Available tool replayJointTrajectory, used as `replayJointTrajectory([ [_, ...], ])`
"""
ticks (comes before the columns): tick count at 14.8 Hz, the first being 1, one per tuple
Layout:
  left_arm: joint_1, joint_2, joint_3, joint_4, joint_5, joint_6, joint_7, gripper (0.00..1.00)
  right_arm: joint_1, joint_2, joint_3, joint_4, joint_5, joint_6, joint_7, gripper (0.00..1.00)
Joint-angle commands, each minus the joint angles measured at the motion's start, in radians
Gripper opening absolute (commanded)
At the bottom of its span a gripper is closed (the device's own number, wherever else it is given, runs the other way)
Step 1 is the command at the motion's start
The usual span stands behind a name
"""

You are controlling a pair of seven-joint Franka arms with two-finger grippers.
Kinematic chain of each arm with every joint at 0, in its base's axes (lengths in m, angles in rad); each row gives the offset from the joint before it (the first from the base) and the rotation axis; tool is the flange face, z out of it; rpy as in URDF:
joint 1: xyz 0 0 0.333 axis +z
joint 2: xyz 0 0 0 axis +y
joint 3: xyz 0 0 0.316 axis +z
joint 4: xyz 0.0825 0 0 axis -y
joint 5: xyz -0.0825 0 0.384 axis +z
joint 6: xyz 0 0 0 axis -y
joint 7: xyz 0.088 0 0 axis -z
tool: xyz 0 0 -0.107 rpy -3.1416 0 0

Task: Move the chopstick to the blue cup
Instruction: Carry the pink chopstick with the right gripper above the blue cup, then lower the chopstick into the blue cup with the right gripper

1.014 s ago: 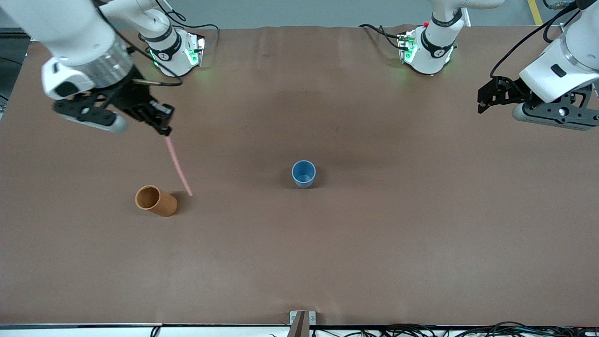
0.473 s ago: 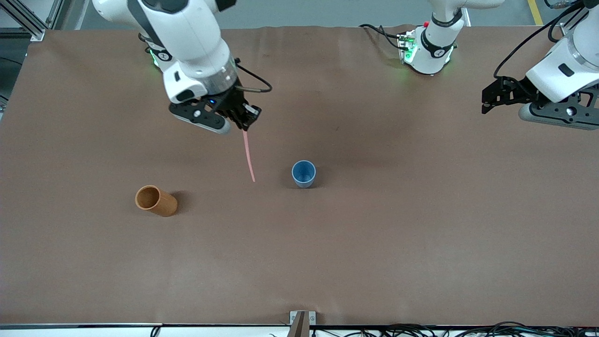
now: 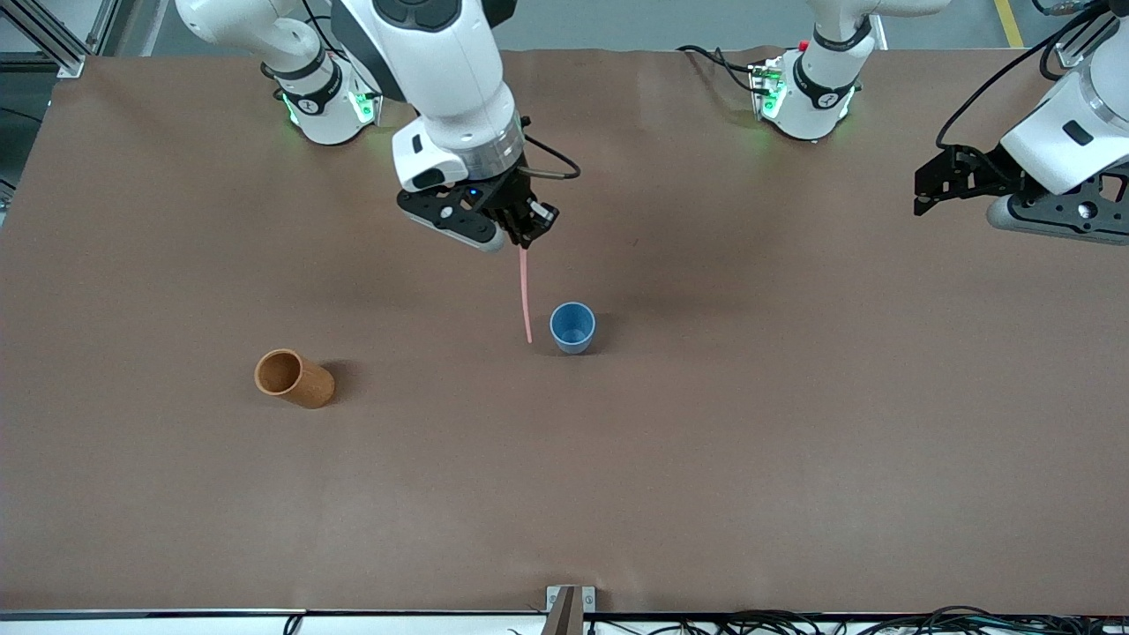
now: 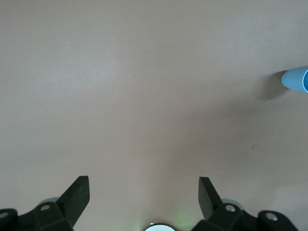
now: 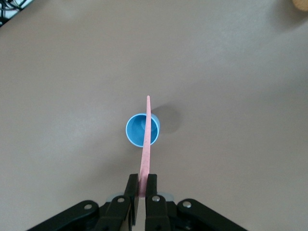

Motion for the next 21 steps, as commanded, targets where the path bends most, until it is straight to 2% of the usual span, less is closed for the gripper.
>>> replayJointTrajectory([
  [1,0.007,-0.005,-0.002,0.008,-0.012,0.003,0.014,1.0,0.034,0.045,-0.012,0.038,0.018,-0.012,0.038,0.0],
  [12,0.006,-0.007,-0.002,0.008,-0.01,0.006,-0.009,1.0,0.025,0.045,-0.014,0.035,0.011,-0.019,0.019,0.0],
  [15,0.006,-0.007,-0.003,0.006,-0.01,0.038,-0.076,1.0,0.029,0.045,-0.015,0.035,0.009,-0.021,0.021,0.0],
  [21,0.007,-0.001,-0.002,0.008,0.002,0.043,-0.012,1.0,0.061,0.091,-0.014,0.035,0.008,-0.007,0.032,0.0],
])
